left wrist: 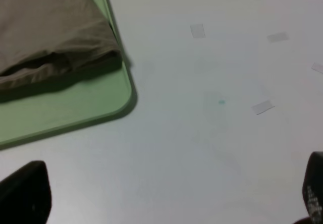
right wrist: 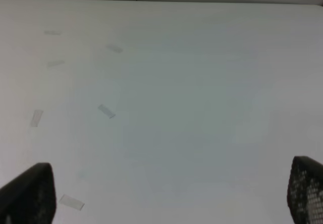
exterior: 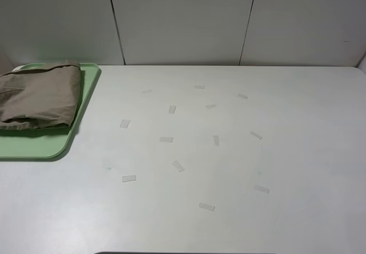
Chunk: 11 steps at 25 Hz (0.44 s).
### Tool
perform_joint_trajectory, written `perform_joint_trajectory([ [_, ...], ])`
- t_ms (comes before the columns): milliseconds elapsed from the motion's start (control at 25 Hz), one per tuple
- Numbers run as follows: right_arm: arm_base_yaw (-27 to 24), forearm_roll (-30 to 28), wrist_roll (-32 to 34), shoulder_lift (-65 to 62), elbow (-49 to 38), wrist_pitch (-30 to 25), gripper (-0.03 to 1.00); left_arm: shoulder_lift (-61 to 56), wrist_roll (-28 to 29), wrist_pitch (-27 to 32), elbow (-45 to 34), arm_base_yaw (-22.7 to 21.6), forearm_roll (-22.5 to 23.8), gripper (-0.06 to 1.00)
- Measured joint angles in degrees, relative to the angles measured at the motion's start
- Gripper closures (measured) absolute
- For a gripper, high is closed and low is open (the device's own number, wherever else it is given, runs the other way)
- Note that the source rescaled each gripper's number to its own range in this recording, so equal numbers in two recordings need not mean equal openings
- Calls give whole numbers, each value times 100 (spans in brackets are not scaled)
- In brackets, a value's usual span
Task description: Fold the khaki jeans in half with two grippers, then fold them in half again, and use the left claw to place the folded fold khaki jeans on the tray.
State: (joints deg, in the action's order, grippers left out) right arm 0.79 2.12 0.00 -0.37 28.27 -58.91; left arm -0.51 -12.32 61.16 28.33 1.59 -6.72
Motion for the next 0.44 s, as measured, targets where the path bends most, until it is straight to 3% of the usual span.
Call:
perform_joint_trajectory([
  [440,0,0,0,0,0,0,-3,0,-6,0,0,0,0,-5],
])
